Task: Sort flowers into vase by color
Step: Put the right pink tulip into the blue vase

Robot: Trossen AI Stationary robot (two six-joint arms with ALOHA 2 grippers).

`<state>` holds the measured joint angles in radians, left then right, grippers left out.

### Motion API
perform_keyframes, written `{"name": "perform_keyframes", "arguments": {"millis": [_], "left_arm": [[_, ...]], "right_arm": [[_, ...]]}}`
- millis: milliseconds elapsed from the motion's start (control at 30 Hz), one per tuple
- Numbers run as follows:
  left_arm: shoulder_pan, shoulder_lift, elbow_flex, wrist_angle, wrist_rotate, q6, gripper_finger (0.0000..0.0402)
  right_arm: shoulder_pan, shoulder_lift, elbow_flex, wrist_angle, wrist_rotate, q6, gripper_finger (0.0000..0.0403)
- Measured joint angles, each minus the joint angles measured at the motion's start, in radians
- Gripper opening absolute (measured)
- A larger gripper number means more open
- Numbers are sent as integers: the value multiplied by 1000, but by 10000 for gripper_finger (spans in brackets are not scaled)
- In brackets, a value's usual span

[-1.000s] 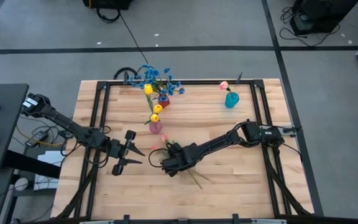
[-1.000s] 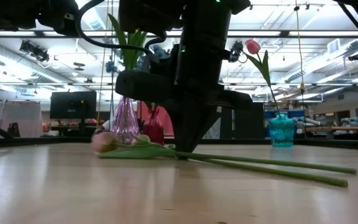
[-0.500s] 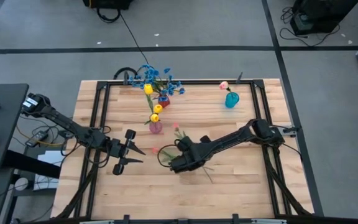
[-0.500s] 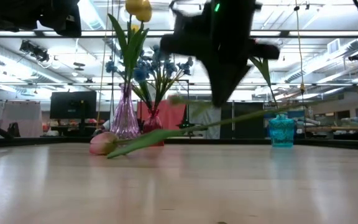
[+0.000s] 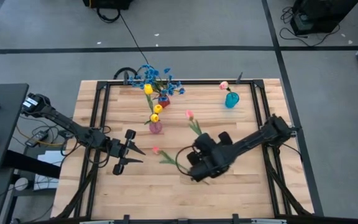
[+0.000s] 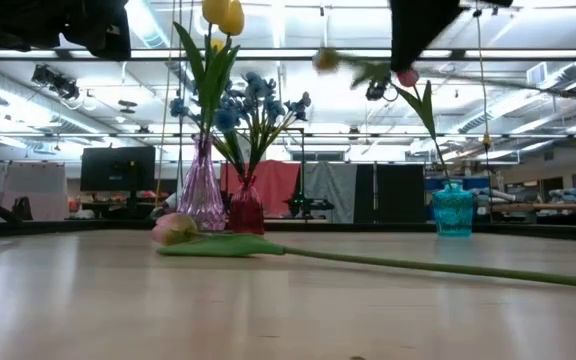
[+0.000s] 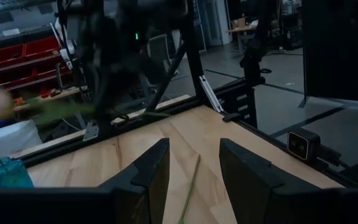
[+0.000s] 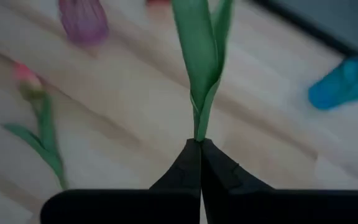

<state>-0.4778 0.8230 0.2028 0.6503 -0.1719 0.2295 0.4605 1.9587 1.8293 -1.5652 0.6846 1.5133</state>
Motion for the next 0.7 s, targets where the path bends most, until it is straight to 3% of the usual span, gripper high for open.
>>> {"name": "perform_keyframes", "arguments": {"millis": [100,333,500,700], "left_arm": [[0,0,0,-5,0,0,147],[0,0,0,-5,0,0,147],[0,0,0,0,-1,2,147],[0,0,0,3,-20,22,147]], "right_arm": [[37,-82,-61,-3,90,57,4],[78,-285,-354,-5,170,304,4],[82,-402,-546,-7,347,475,4],[-14,-543,-719,-6,452,467,4]]}}
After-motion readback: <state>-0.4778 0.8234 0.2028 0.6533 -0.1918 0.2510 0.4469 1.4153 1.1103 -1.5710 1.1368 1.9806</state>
